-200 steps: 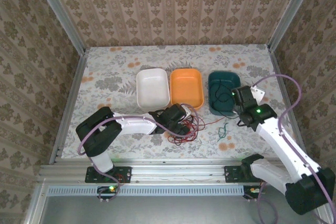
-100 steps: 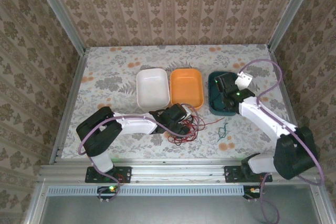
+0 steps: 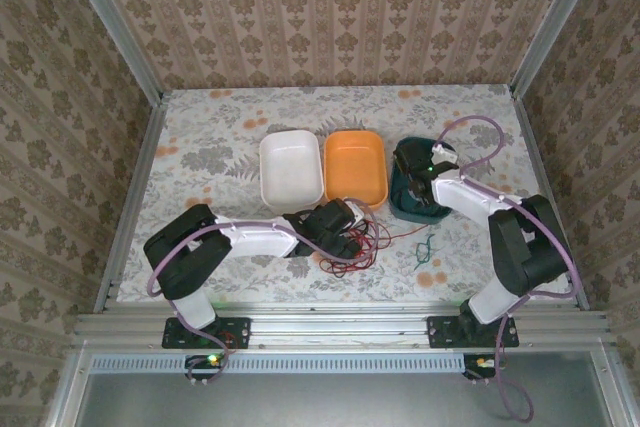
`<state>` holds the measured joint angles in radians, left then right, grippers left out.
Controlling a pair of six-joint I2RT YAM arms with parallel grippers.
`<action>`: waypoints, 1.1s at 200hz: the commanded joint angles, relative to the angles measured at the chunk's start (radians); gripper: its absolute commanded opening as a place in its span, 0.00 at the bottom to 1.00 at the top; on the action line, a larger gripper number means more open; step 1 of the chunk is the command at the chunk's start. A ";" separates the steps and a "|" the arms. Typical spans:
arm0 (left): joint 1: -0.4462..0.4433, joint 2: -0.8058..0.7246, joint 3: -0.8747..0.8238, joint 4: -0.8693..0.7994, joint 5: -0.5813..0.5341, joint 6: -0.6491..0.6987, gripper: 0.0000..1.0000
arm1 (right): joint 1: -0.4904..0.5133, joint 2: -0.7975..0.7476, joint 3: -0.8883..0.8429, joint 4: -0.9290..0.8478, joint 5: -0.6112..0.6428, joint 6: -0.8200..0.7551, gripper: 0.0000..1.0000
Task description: Untangle the cables
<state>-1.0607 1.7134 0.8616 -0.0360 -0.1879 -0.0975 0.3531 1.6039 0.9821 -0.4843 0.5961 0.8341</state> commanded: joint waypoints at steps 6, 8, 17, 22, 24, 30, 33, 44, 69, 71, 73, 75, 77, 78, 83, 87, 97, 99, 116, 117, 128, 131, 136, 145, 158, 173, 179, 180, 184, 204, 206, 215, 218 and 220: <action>-0.008 -0.004 -0.044 -0.091 -0.049 0.018 1.00 | -0.003 -0.035 0.047 -0.022 -0.004 -0.007 0.43; -0.007 -0.004 -0.044 -0.091 -0.050 0.017 1.00 | -0.003 -0.040 0.047 -0.022 -0.003 -0.010 0.44; -0.007 -0.012 -0.045 -0.087 -0.051 0.018 1.00 | -0.003 -0.062 0.051 -0.026 0.008 -0.021 0.46; -0.008 -0.016 -0.044 -0.085 -0.051 0.019 1.00 | -0.003 -0.074 0.053 -0.030 0.016 -0.025 0.47; -0.008 -0.017 -0.044 -0.085 -0.053 0.019 1.00 | -0.003 -0.080 0.053 -0.030 0.020 -0.028 0.48; -0.008 -0.025 -0.042 -0.084 -0.056 0.021 1.00 | -0.003 -0.095 0.053 -0.033 0.025 -0.038 0.49; -0.007 -0.028 -0.040 -0.083 -0.057 0.024 1.00 | -0.003 -0.103 0.054 -0.034 0.029 -0.043 0.50; -0.007 -0.044 -0.033 -0.083 -0.063 0.036 1.00 | -0.003 -0.132 0.055 -0.042 0.043 -0.050 0.53; -0.004 -0.093 -0.010 -0.094 -0.072 0.067 1.00 | -0.004 -0.196 0.042 -0.047 0.068 -0.057 0.55; -0.003 -0.098 -0.009 -0.094 -0.072 0.069 1.00 | -0.005 -0.201 0.041 -0.066 0.068 -0.057 0.55; -0.003 -0.103 -0.009 -0.094 -0.071 0.070 1.00 | -0.005 -0.205 0.038 -0.071 0.069 -0.057 0.55; -0.001 -0.109 -0.009 -0.094 -0.071 0.072 1.00 | -0.005 -0.206 0.036 -0.073 0.070 -0.057 0.56; -0.001 -0.114 -0.008 -0.094 -0.069 0.072 1.00 | -0.005 -0.207 0.034 -0.072 0.070 -0.059 0.56; 0.000 -0.117 -0.007 -0.094 -0.068 0.073 1.00 | -0.005 -0.207 0.033 -0.072 0.070 -0.060 0.56; 0.002 -0.131 -0.008 -0.092 -0.062 0.076 1.00 | -0.005 -0.241 0.026 -0.069 0.067 -0.063 0.56; 0.005 -0.142 -0.009 -0.090 -0.059 0.077 1.00 | -0.006 -0.253 0.023 -0.067 0.065 -0.065 0.56; 0.014 -0.170 -0.011 -0.088 -0.039 0.076 1.00 | -0.007 -0.276 0.009 -0.062 0.055 -0.073 0.56; 0.018 -0.175 -0.010 -0.088 -0.034 0.076 1.00 | -0.007 -0.280 0.007 -0.060 0.052 -0.077 0.56; 0.039 -0.222 -0.018 -0.078 0.004 0.064 1.00 | -0.008 -0.316 -0.012 -0.027 0.012 -0.116 0.56; 0.042 -0.224 -0.019 -0.077 0.006 0.063 1.00 | -0.008 -0.317 -0.013 -0.026 0.009 -0.119 0.56; 0.057 -0.253 -0.029 -0.062 0.036 0.054 1.00 | -0.007 -0.340 -0.026 0.000 -0.040 -0.157 0.55; 0.061 -0.261 -0.032 -0.059 0.045 0.050 1.00 | -0.005 -0.346 -0.030 0.009 -0.058 -0.169 0.55; 0.070 -0.274 -0.036 -0.055 0.057 0.045 1.00 | -0.001 -0.357 -0.036 0.025 -0.090 -0.188 0.55; 0.086 -0.297 -0.045 -0.049 0.072 0.028 1.00 | 0.015 -0.376 -0.056 0.058 -0.165 -0.228 0.54; 0.113 -0.327 -0.067 -0.044 0.098 0.000 1.00 | 0.074 -0.400 -0.080 0.094 -0.246 -0.284 0.55; 0.150 -0.363 -0.101 -0.035 0.130 -0.030 1.00 | 0.171 -0.408 -0.097 0.109 -0.327 -0.350 0.55; 0.163 -0.375 -0.118 -0.031 0.140 -0.039 1.00 | 0.210 -0.404 -0.102 0.106 -0.353 -0.364 0.55; 0.164 -0.378 -0.120 -0.031 0.141 -0.041 1.00 | 0.213 -0.404 -0.103 0.105 -0.357 -0.367 0.55; 0.169 -0.385 -0.131 -0.030 0.145 -0.045 1.00 | 0.239 -0.398 -0.104 0.101 -0.376 -0.374 0.55; 0.179 -0.417 -0.169 -0.040 0.150 -0.049 1.00 | 0.326 -0.358 -0.109 0.089 -0.502 -0.391 0.53; 0.180 -0.420 -0.173 -0.042 0.150 -0.049 1.00 | 0.334 -0.352 -0.110 0.089 -0.511 -0.391 0.53; 0.183 -0.431 -0.185 -0.051 0.150 -0.051 1.00 | 0.362 -0.327 -0.108 0.084 -0.547 -0.391 0.51; 0.184 -0.435 -0.188 -0.055 0.150 -0.054 1.00 | 0.369 -0.320 -0.108 0.083 -0.554 -0.388 0.51; 0.184 -0.437 -0.191 -0.056 0.150 -0.053 1.00 | 0.375 -0.313 -0.108 0.081 -0.559 -0.386 0.51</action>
<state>-0.8814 1.3125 0.7025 -0.0715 -0.0746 -0.1162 0.6758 1.2346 0.8909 -0.3973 0.2001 0.4942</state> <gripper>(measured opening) 0.999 0.521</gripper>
